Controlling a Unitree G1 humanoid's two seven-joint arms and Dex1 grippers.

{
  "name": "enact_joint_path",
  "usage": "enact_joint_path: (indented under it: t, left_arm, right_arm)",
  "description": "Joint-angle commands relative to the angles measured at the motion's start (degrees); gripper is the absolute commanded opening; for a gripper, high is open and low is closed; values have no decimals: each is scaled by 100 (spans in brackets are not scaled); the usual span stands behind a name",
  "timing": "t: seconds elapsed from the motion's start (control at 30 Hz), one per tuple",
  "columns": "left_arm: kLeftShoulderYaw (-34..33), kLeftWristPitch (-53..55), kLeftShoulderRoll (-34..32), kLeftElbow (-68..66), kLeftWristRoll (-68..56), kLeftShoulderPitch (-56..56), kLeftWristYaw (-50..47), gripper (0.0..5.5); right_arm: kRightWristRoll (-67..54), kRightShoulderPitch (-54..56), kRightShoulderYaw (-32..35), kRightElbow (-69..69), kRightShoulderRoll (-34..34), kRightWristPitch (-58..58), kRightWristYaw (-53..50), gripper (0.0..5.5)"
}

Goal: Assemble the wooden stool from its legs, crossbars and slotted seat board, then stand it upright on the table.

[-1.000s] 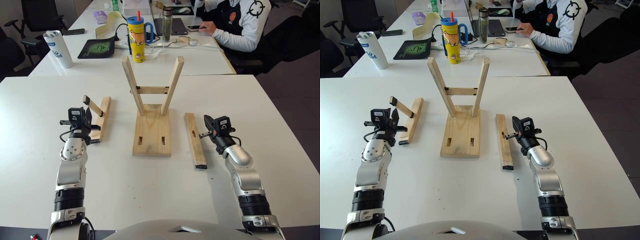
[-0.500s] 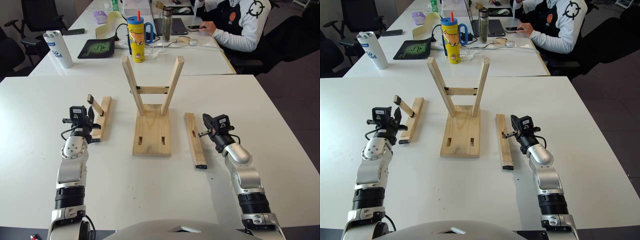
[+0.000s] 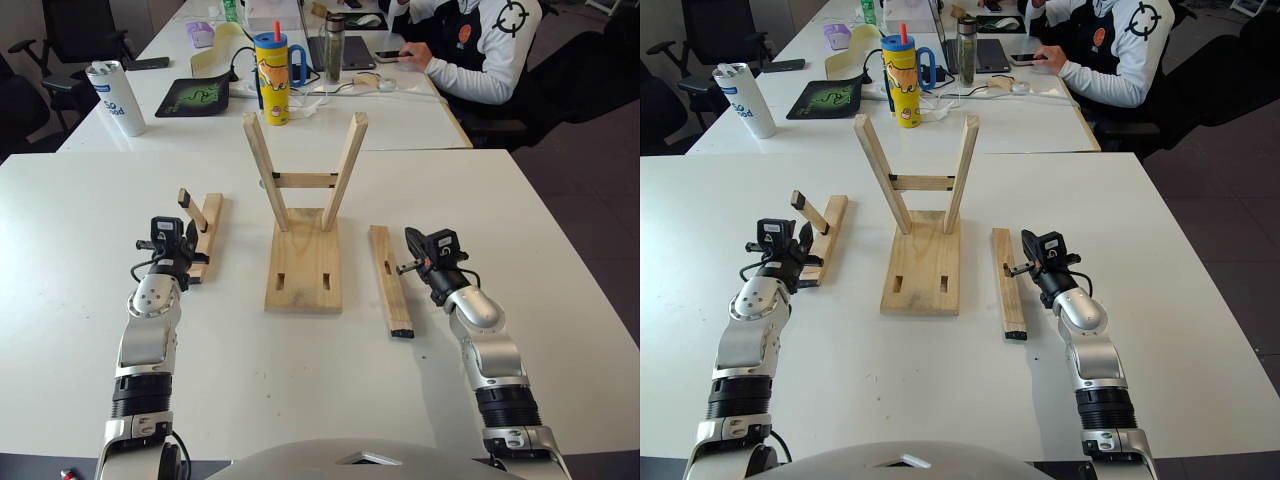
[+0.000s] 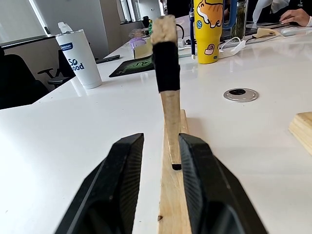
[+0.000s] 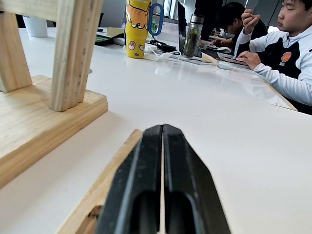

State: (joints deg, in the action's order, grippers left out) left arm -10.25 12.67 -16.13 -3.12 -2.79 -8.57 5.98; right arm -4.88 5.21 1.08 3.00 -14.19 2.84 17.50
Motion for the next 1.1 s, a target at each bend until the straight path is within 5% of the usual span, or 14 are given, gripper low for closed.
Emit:
enact_joint_path:
  t: [0.03,0.7,0.9,1.1]
  left_arm:
    - [5,86,-57,12,6,-51,44,132]
    - [24,-158,-294,-678,-23,-1041,269,132]
    - [4,-201,-292,-862,-38,-1063,282,49]
    - [5,-64,-314,-535,-66,-1013,321,46]
  right_arm:
    - [47,47,-29,-2,-9,45,1,0]
    - [62,132,-69,81,18,6,-31,0]
    - [66,148,-70,107,34,-14,-51,0]
    - [68,153,-65,125,32,-40,-57,0]
